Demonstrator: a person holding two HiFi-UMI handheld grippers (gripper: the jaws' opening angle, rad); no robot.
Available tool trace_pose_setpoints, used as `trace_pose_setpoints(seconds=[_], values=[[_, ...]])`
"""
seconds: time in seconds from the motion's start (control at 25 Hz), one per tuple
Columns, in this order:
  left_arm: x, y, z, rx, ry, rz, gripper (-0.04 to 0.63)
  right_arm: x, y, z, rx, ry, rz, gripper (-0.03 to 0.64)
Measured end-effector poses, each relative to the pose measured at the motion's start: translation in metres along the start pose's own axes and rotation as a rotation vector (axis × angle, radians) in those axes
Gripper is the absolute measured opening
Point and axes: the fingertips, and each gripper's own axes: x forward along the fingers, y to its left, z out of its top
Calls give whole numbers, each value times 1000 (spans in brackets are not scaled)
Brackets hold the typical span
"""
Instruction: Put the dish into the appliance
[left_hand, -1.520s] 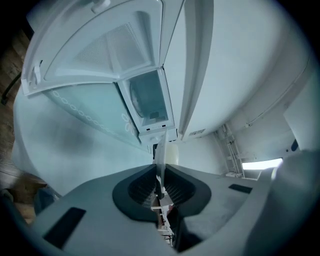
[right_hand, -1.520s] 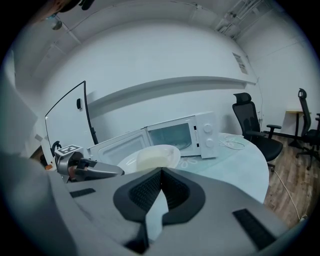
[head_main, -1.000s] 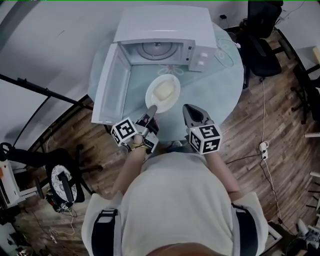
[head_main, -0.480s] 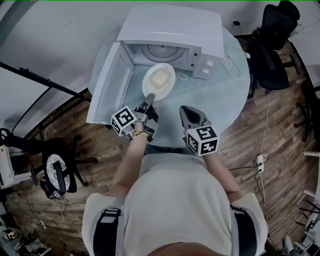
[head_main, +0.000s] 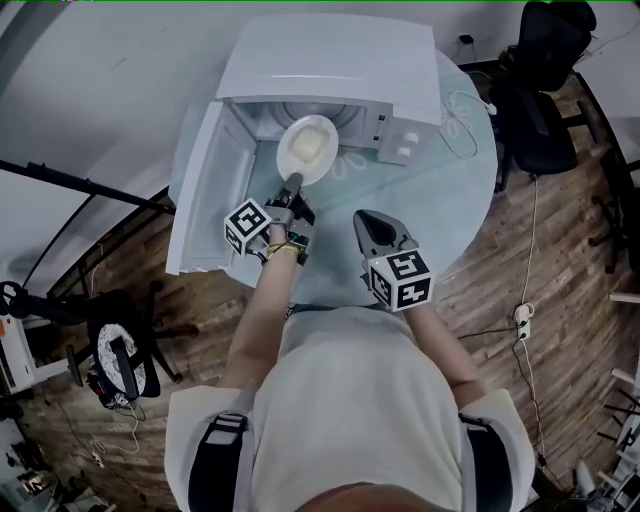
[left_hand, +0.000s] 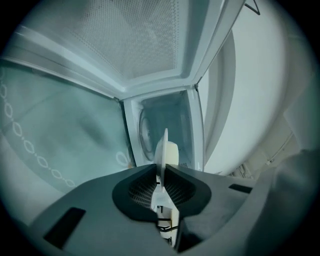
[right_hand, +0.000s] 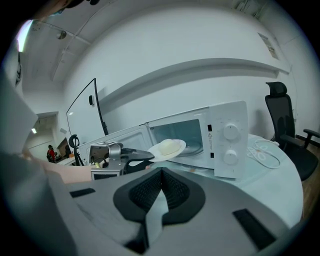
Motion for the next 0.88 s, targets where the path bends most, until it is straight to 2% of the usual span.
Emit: trace_pose_setpoints(seconds=[0.36, 0.6, 0.88], values=[[47, 19, 23, -25, 4, 30, 41, 28, -14, 3, 17, 32, -12, 5], [64, 33, 30, -29, 19, 59, 43, 43, -17, 4, 23, 45, -9, 5], [81, 44, 40, -69, 8, 63, 43, 53, -24, 2, 32, 60, -20, 5]])
